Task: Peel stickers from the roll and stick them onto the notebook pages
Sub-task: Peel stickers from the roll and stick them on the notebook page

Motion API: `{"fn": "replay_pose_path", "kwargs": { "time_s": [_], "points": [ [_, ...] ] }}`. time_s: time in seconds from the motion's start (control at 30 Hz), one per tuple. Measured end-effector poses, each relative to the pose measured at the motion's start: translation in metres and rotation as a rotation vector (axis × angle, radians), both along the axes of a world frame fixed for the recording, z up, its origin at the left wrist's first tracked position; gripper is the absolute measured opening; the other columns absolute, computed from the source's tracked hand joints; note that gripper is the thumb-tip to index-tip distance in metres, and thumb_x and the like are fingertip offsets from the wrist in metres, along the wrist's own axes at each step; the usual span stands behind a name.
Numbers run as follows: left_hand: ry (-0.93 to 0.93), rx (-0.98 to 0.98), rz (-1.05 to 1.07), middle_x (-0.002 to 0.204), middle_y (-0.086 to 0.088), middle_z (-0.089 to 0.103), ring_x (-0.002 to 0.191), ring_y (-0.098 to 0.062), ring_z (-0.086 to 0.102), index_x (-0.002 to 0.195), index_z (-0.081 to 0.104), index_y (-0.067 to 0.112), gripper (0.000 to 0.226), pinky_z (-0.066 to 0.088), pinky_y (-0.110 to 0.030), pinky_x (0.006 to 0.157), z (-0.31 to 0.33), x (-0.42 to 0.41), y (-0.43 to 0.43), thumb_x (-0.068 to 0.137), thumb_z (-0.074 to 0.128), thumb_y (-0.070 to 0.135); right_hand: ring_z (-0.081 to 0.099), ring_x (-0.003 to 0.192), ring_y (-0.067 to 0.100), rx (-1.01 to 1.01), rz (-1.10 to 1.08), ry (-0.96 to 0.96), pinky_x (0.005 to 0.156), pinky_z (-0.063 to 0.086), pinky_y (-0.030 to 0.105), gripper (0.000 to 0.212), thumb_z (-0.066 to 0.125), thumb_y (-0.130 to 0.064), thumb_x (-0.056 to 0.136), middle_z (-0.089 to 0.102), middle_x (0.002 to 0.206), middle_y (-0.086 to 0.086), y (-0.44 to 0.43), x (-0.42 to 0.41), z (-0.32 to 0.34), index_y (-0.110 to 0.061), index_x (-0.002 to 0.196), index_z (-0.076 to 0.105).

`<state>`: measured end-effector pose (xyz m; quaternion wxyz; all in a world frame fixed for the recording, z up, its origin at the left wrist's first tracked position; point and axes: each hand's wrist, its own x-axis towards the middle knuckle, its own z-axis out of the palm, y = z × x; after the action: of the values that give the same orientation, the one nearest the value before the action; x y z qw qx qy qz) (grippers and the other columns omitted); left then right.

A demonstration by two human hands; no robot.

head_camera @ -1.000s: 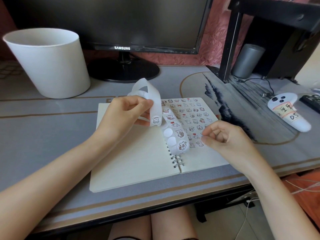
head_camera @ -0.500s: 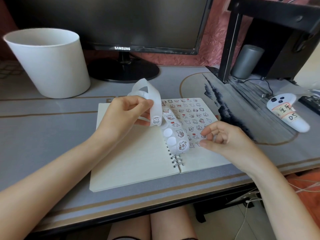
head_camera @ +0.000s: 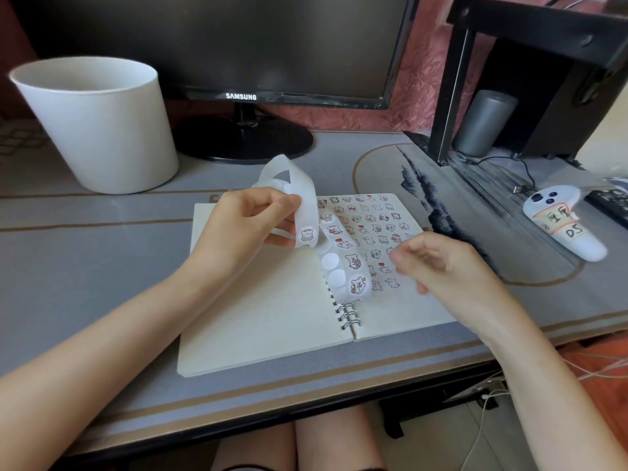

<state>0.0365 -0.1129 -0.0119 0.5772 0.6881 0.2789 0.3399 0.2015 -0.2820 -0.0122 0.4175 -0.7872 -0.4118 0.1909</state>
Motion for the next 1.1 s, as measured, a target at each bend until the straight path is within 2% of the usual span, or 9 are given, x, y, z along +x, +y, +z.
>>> {"fn": "replay_pose_path", "kwargs": {
  "time_s": [0.13, 0.27, 0.37, 0.5, 0.67, 0.8, 0.93, 1.03, 1.1],
  "points": [
    [-0.007, 0.011, 0.012, 0.071, -0.002, 0.071, 0.064, -0.010, 0.065, 0.079, 0.069, 0.003, 0.024, 0.055, -0.021, 0.058, 0.002, 0.000, -0.002, 0.094, 0.054, 0.014, 0.049, 0.056, 0.008, 0.054, 0.093, 0.093, 0.063, 0.040, 0.023, 0.045, 0.050, -0.060, 0.075, 0.066, 0.066, -0.011, 0.008, -0.021, 0.025, -0.021, 0.086, 0.071],
    [-0.028, 0.033, 0.043, 0.076, -0.004, 0.069, 0.065, -0.009, 0.063, 0.085, 0.068, 0.000, 0.024, 0.051, -0.021, 0.053, 0.005, -0.003, 0.000, 0.095, 0.053, 0.014, 0.052, 0.051, -0.004, 0.016, 0.251, 0.224, 0.053, 0.040, 0.010, 0.023, 0.067, -0.041, 0.076, 0.067, 0.064, -0.013, 0.020, -0.034, 0.038, -0.020, 0.085, 0.072],
    [-0.044, 0.040, 0.069, 0.078, -0.006, 0.069, 0.064, -0.009, 0.062, 0.085, 0.066, 0.000, 0.024, 0.049, -0.021, 0.050, 0.006, -0.005, 0.004, 0.095, 0.052, 0.016, 0.055, 0.054, -0.003, 0.026, 0.249, 0.227, 0.053, 0.042, 0.009, 0.009, 0.075, -0.025, 0.076, 0.072, 0.074, -0.004, 0.032, -0.033, 0.038, -0.020, 0.083, 0.072],
    [-0.105, 0.034, 0.119, 0.069, -0.001, 0.068, 0.061, -0.010, 0.061, 0.080, 0.063, 0.009, 0.023, 0.047, -0.020, 0.049, 0.011, -0.008, 0.009, 0.096, 0.050, 0.017, 0.057, 0.062, -0.002, 0.109, 0.168, 0.100, 0.055, 0.042, 0.009, 0.008, 0.076, -0.018, 0.077, 0.072, 0.079, 0.001, 0.058, -0.027, 0.029, -0.015, 0.083, 0.072],
    [-0.157, 0.021, 0.120, 0.073, -0.007, 0.067, 0.060, -0.011, 0.059, 0.074, 0.061, 0.011, 0.025, 0.046, -0.020, 0.048, 0.016, -0.009, 0.011, 0.096, 0.049, 0.016, 0.053, 0.048, -0.007, 0.109, 0.147, 0.019, 0.051, 0.039, 0.008, 0.007, 0.075, -0.017, 0.079, 0.068, 0.070, -0.001, 0.098, -0.024, 0.023, -0.012, 0.082, 0.072],
    [-0.149, 0.020, 0.117, 0.067, 0.000, 0.068, 0.058, -0.011, 0.059, 0.073, 0.061, 0.012, 0.026, 0.044, -0.020, 0.046, 0.015, -0.009, 0.011, 0.096, 0.049, 0.016, 0.050, 0.040, -0.008, 0.120, 0.123, -0.059, 0.051, 0.039, 0.011, 0.008, 0.074, -0.017, 0.080, 0.062, 0.060, -0.009, 0.123, -0.022, 0.018, -0.015, 0.074, 0.069],
    [-0.136, 0.021, 0.105, 0.065, 0.001, 0.067, 0.058, -0.012, 0.058, 0.076, 0.062, 0.010, 0.025, 0.043, -0.020, 0.045, 0.014, -0.008, 0.010, 0.096, 0.049, 0.016, 0.060, 0.054, 0.010, 0.110, 0.072, -0.052, 0.061, 0.052, 0.028, 0.007, 0.073, -0.016, 0.081, 0.067, 0.065, -0.003, 0.134, -0.019, 0.015, -0.009, 0.078, 0.072],
    [-0.125, 0.002, 0.083, 0.069, -0.003, 0.067, 0.058, -0.011, 0.059, 0.080, 0.064, 0.007, 0.023, 0.045, -0.021, 0.046, 0.011, -0.007, 0.009, 0.096, 0.050, 0.016, 0.068, 0.072, 0.011, 0.177, 0.071, -0.020, 0.065, 0.051, 0.018, 0.010, 0.067, -0.018, 0.086, 0.073, 0.081, 0.000, 0.130, -0.019, 0.018, -0.010, 0.088, 0.073],
    [-0.113, -0.004, 0.082, 0.071, -0.005, 0.067, 0.059, -0.012, 0.059, 0.082, 0.064, 0.005, 0.022, 0.046, -0.021, 0.046, 0.010, -0.007, 0.010, 0.096, 0.050, 0.016, 0.066, 0.079, 0.007, 0.290, 0.068, -0.083, 0.073, 0.052, 0.019, 0.012, 0.063, -0.018, 0.088, 0.072, 0.083, -0.006, 0.123, -0.022, 0.020, -0.012, 0.088, 0.073]
  ]
}}
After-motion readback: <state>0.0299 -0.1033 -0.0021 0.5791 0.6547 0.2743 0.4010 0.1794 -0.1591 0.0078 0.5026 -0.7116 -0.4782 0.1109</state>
